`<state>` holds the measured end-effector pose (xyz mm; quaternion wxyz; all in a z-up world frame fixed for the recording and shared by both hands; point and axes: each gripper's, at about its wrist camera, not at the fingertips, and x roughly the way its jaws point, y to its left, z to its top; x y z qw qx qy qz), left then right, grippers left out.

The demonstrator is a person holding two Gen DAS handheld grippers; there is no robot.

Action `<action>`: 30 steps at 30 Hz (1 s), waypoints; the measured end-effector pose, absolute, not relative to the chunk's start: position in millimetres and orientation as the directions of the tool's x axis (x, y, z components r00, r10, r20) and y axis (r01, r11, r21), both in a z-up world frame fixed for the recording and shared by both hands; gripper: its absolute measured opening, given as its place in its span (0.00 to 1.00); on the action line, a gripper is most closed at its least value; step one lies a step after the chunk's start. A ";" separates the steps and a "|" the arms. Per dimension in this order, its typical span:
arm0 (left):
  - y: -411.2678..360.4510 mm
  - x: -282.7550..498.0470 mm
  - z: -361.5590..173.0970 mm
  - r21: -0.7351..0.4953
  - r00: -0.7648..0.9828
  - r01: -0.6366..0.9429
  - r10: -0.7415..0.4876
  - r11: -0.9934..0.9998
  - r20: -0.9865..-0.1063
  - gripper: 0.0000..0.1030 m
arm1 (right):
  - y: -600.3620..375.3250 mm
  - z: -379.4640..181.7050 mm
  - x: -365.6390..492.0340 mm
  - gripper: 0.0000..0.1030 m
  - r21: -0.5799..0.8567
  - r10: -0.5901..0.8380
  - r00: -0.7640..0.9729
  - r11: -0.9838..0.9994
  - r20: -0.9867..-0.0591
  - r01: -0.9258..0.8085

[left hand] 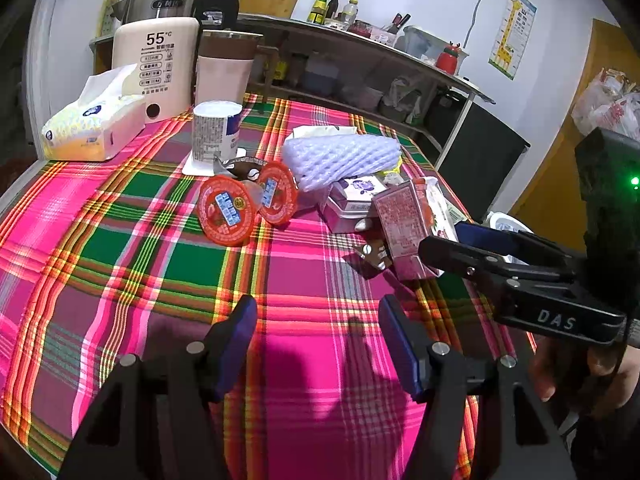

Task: Collect trash
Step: 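Grasp the strawberry milk carton with the right gripper while the left gripper approaches the brown wrapper, then grasp the brown snack wrapper with the left gripper while the right gripper lifts the carton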

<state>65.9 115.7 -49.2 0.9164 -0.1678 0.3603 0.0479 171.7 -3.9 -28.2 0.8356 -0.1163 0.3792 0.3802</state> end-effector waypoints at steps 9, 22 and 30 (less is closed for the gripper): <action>115.0 66.4 -51.1 -0.274 0.733 -0.204 -0.038 0.940 -0.679 0.63 | 6.7 -37.5 182.7 0.61 0.032 0.479 0.458 0.717 -0.749 -0.696; 113.0 75.9 -48.4 -0.246 0.734 -0.188 -0.030 0.951 -0.679 0.63 | -16.5 -31.1 176.6 0.53 0.104 0.499 0.459 0.752 -0.735 -0.651; 94.0 105.6 -39.5 -0.186 0.741 -0.074 -0.071 0.980 -0.667 0.63 | -57.3 -23.2 169.2 0.53 0.152 0.494 0.486 0.796 -0.721 -0.585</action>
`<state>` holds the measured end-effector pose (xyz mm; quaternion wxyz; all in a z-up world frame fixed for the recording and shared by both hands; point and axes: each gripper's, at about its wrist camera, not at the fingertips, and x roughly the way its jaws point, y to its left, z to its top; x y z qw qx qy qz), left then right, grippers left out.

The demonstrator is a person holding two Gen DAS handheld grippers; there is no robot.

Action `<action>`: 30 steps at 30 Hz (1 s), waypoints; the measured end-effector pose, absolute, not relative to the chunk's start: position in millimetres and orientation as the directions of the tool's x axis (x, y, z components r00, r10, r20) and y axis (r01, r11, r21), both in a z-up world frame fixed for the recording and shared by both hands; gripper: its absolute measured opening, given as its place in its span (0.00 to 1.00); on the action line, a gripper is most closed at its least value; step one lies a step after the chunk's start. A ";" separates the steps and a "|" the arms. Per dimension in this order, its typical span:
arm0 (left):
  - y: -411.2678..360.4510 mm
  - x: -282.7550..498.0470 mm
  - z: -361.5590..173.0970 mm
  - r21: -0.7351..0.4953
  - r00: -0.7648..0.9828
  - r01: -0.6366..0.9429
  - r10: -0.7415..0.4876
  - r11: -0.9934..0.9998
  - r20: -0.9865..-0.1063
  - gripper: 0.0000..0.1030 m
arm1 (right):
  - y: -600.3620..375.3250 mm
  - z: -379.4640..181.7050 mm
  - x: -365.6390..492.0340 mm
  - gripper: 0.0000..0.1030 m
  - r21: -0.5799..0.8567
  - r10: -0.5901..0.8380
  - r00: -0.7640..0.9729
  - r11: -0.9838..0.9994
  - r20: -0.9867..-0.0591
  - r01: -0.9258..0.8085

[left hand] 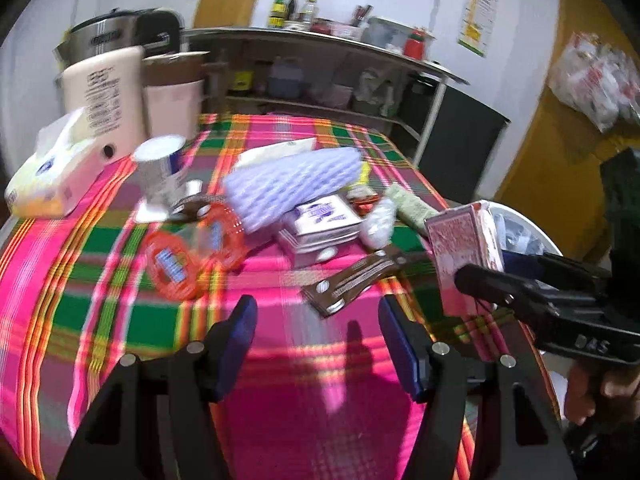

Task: Collect trash
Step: 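Grasp the brown snack wrapper with the left gripper while the right gripper lifts the carton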

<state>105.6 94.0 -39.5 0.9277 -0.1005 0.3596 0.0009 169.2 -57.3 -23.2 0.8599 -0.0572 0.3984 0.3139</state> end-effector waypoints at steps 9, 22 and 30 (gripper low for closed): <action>65.0 142.1 -44.3 -0.094 0.688 0.055 -0.106 0.994 -0.718 0.57 | -84.6 -23.7 165.7 0.53 0.188 0.492 0.496 0.819 -0.715 -0.542; 38.0 135.7 -51.1 0.034 0.643 0.079 -0.025 0.996 -0.766 0.05 | -99.0 -11.7 155.8 0.53 0.191 0.493 0.526 0.829 -0.693 -0.526; 31.3 114.2 -49.0 -0.024 0.649 0.050 -0.051 0.998 -0.759 0.00 | -111.6 -1.4 141.5 0.53 0.180 0.486 0.552 0.837 -0.678 -0.516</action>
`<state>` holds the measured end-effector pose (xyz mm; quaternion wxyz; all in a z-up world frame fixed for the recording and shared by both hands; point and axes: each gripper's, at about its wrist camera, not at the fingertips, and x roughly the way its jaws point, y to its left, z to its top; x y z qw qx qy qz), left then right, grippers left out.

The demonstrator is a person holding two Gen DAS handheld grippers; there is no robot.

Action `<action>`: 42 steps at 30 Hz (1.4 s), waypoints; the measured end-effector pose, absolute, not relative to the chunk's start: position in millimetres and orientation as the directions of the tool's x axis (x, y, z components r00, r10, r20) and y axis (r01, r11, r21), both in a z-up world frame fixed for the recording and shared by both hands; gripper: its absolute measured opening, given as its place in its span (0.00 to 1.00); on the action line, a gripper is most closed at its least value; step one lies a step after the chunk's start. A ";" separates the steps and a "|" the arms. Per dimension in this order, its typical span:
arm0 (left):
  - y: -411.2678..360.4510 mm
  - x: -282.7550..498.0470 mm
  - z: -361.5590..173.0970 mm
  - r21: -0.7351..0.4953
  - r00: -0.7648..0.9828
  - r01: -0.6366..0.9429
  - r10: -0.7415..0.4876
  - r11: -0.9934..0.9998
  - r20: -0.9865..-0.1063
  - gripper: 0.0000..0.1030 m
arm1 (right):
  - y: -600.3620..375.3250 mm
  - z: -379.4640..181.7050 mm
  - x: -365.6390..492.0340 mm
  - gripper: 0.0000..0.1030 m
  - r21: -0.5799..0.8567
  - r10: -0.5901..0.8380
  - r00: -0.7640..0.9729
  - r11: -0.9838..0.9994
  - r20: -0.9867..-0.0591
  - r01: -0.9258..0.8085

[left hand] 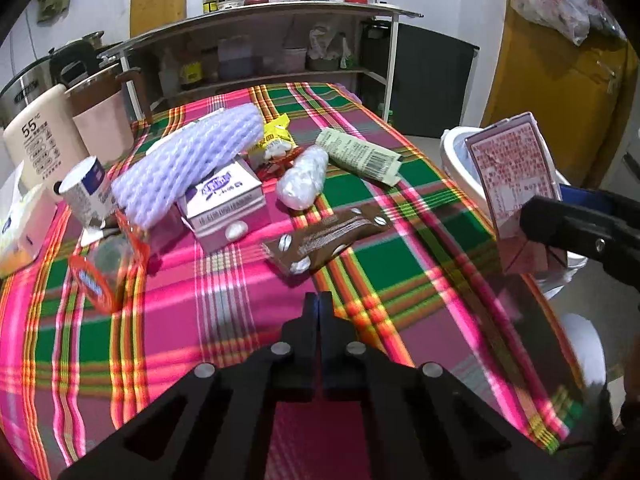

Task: Collect trash
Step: 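Grasp the brown snack wrapper with the left gripper while the right gripper lifts the carton, then carry both items over the white bin and open both grippers to drop them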

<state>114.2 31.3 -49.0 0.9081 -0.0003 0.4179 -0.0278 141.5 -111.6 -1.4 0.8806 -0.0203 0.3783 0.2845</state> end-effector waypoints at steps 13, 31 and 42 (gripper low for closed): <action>32.4 113.6 -27.1 -0.042 0.707 0.075 -0.083 0.996 -0.703 0.26 | -125.7 2.3 128.4 0.54 0.179 0.476 0.568 0.848 -0.671 -0.498; 20.0 163.1 -49.3 -0.007 0.633 0.169 -0.114 0.986 -0.766 0.20 | -138.8 -1.1 133.3 0.54 0.185 0.459 0.575 0.863 -0.677 -0.471; 18.8 134.7 -27.5 -0.086 0.667 0.116 -0.142 0.989 -0.731 0.18 | -152.0 3.0 127.9 0.54 0.193 0.454 0.595 0.872 -0.663 -0.450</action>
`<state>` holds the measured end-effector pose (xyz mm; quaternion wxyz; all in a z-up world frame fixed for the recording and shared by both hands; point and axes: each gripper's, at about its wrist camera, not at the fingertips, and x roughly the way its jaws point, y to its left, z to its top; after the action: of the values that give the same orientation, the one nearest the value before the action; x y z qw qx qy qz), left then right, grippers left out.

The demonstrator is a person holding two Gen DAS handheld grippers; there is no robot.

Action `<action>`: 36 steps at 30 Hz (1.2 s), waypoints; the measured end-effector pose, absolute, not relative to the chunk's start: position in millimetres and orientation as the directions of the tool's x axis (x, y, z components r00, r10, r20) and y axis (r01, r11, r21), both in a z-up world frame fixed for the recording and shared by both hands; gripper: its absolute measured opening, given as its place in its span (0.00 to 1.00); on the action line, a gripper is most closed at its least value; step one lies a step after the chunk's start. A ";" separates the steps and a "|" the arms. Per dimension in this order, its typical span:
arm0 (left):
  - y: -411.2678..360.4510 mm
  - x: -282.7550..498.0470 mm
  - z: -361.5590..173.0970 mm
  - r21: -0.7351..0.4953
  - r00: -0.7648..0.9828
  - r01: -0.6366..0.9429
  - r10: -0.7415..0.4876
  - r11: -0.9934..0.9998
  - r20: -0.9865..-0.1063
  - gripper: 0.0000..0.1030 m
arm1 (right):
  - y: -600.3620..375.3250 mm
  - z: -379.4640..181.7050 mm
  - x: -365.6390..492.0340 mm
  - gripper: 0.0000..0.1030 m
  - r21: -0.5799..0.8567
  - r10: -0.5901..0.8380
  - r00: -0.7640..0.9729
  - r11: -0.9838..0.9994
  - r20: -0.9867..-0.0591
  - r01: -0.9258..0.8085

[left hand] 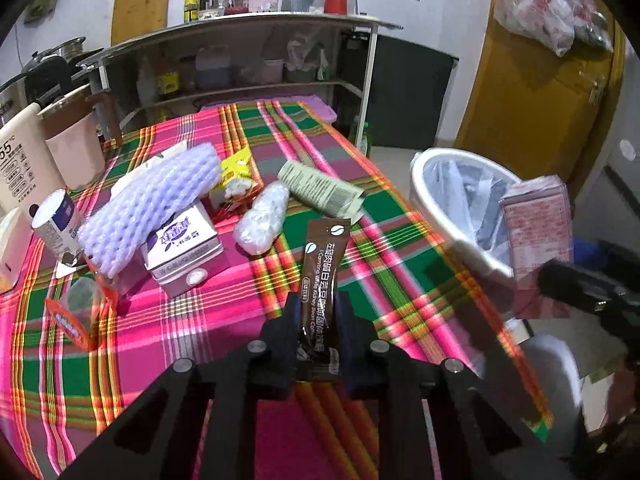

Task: Collect trash
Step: 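Carry both items over the white bin and open both grippers to drop them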

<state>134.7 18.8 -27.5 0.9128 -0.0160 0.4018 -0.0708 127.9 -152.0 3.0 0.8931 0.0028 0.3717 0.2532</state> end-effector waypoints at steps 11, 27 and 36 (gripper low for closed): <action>-21.8 132.7 3.8 -0.155 0.697 0.182 -0.238 0.971 -0.676 0.18 | -192.8 5.0 136.5 0.54 0.193 0.390 0.644 0.914 -0.659 -0.355; -86.9 175.4 -0.6 -0.197 0.637 0.299 -0.350 0.934 -0.687 0.18 | -248.5 -11.5 161.6 0.54 0.183 0.291 0.649 0.956 -0.703 -0.230; -112.0 194.2 -8.5 -0.203 0.603 0.334 -0.374 0.920 -0.704 0.19 | -261.7 -26.2 177.8 0.54 0.174 0.255 0.623 0.966 -0.740 -0.189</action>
<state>194.2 -112.0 -8.5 0.8950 -0.0254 0.3991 -0.1978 177.8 -261.7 -26.2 0.8999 0.0396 0.4164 0.1236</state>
